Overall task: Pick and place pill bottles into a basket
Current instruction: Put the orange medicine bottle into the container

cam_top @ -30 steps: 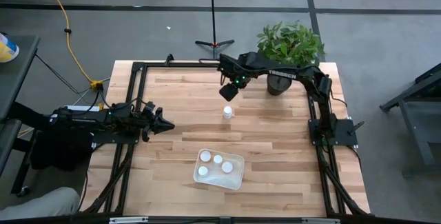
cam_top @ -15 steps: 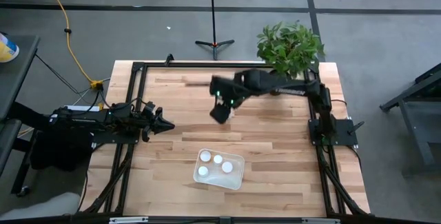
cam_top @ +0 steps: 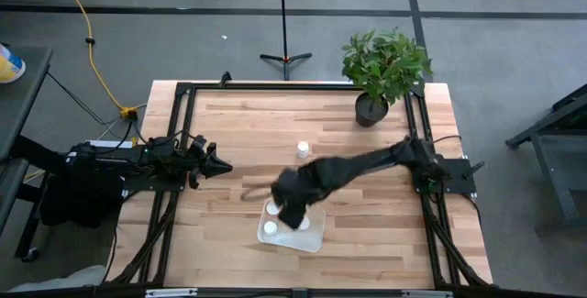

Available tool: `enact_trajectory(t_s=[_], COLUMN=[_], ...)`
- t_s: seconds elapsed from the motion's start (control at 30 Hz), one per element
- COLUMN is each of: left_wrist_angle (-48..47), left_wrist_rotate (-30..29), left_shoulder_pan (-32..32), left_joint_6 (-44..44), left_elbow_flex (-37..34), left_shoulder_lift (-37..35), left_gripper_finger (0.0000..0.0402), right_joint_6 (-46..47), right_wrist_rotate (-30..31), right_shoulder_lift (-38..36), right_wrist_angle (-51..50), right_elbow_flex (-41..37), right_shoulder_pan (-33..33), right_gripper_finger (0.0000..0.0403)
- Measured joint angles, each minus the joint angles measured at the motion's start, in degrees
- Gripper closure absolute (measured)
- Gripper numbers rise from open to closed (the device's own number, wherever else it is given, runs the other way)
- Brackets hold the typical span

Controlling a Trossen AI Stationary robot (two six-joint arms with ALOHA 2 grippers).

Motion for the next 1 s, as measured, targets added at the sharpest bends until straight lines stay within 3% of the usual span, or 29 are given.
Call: enact_trajectory(t_s=[0.33, 1.0], left_wrist_angle=[0.0, 0.0], left_wrist_rotate=[0.0, 0.0], left_shoulder_pan=[0.0, 0.0], left_joint_6=[0.0, 0.0], left_elbow_flex=[0.0, 0.0], left_shoulder_lift=[0.0, 0.0], left_gripper_finger=[0.0334, 0.0334], right_joint_6=[4.9, 3.0], right_wrist_rotate=[-8.8, -6.1], right_shoulder_lift=[8.1, 8.9], right_wrist_angle=[3.8, 6.8], right_elbow_flex=[0.3, 3.7], right_shoulder_pan=[4.6, 2.7], right_gripper_finger=[0.0209, 0.0209])
